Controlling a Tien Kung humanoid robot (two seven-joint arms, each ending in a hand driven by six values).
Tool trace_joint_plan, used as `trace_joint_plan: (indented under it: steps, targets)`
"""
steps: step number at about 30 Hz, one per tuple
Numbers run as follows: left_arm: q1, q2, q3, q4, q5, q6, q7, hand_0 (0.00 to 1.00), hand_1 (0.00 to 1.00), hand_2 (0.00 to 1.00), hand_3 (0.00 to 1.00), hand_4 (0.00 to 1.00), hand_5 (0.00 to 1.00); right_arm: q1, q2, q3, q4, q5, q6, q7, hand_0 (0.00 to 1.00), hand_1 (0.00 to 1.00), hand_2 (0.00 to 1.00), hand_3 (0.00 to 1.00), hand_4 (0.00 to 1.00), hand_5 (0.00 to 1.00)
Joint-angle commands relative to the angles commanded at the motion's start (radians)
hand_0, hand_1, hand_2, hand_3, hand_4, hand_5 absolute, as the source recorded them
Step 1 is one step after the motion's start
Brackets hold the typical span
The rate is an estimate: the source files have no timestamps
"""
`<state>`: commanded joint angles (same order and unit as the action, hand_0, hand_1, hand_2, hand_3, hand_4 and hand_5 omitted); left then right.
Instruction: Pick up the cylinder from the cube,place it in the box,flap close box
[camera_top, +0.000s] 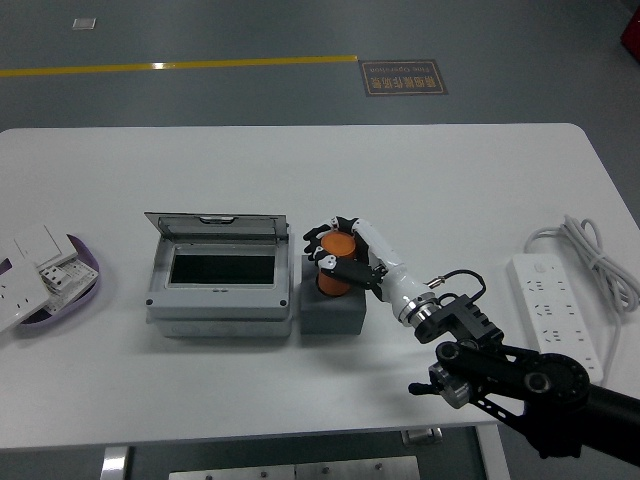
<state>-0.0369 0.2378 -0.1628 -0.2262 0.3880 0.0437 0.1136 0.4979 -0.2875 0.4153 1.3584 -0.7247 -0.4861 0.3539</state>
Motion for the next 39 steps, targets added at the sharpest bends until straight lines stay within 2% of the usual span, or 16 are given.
trace_joint_plan:
  steps: [4,9,11,12,15,17,18,26,30,34,39]
  targets:
    - [0.002,-0.001,0.003,0.000,-0.003,0.000,0.000,0.602,0.627,0.616,0.640,0.684,0.175,-0.004,-0.006,0.021,0.046,-0.038,-0.032,-0.011,0.394,0.358,0.302,0.257,0.002,0.002]
    - [0.004,-0.002,0.006,0.001,-0.006,0.001,0.001,0.601,0.627,0.616,0.640,0.682,0.176,0.013,-0.011,0.028,0.153,-0.160,-0.089,-0.110,0.402,0.365,0.294,0.250,0.002,0.002]
    - [0.005,-0.002,0.007,0.001,-0.007,0.001,0.001,0.601,0.627,0.616,0.640,0.682,0.176,0.031,-0.008,0.018,0.193,-0.218,-0.091,-0.162,0.402,0.365,0.294,0.250,0.002,0.002]
    - [0.005,-0.002,0.008,0.001,-0.008,0.001,0.001,0.601,0.626,0.616,0.640,0.686,0.183,0.043,-0.005,0.010,0.214,-0.251,-0.088,-0.193,0.339,0.318,0.277,0.240,0.002,0.002]
    - [0.004,-0.001,0.012,0.002,-0.010,0.001,0.001,0.601,0.626,0.616,0.640,0.686,0.183,0.089,0.011,-0.012,0.251,-0.359,-0.060,-0.298,0.339,0.318,0.277,0.240,0.002,0.002]
    - [0.004,0.000,0.015,0.002,-0.012,0.001,0.001,0.601,0.626,0.616,0.640,0.686,0.183,0.116,0.025,-0.025,0.253,-0.431,-0.037,-0.369,0.339,0.318,0.277,0.240,0.002,0.002]
    - [0.004,0.001,0.017,0.002,-0.014,0.001,0.001,0.601,0.627,0.616,0.640,0.687,0.187,0.132,0.035,-0.033,0.250,-0.470,-0.020,-0.408,0.129,0.235,0.261,0.231,0.002,0.002]
    - [0.001,0.005,0.030,0.003,-0.023,0.001,0.002,0.601,0.625,0.615,0.640,0.694,0.198,0.230,0.104,-0.107,0.182,-0.760,0.090,-0.692,0.131,0.246,0.264,0.228,0.002,0.002]
    - [0.000,0.006,0.039,0.003,-0.029,0.001,0.002,0.601,0.625,0.615,0.640,0.696,0.208,0.266,0.129,-0.142,0.149,-0.875,0.114,-0.807,0.134,0.252,0.266,0.229,0.002,0.002]
    - [-0.001,0.008,0.046,0.003,-0.032,0.001,0.003,0.601,0.625,0.615,0.640,0.696,0.208,0.293,0.150,-0.170,0.129,-0.944,0.117,-0.888,0.134,0.252,0.266,0.229,0.002,0.002]
    - [-0.004,0.009,0.051,0.002,-0.033,0.000,0.003,0.599,0.626,0.616,0.640,0.697,0.213,0.322,0.172,-0.199,0.116,-0.945,0.102,-0.906,0.139,0.252,0.272,0.231,0.002,0.002]
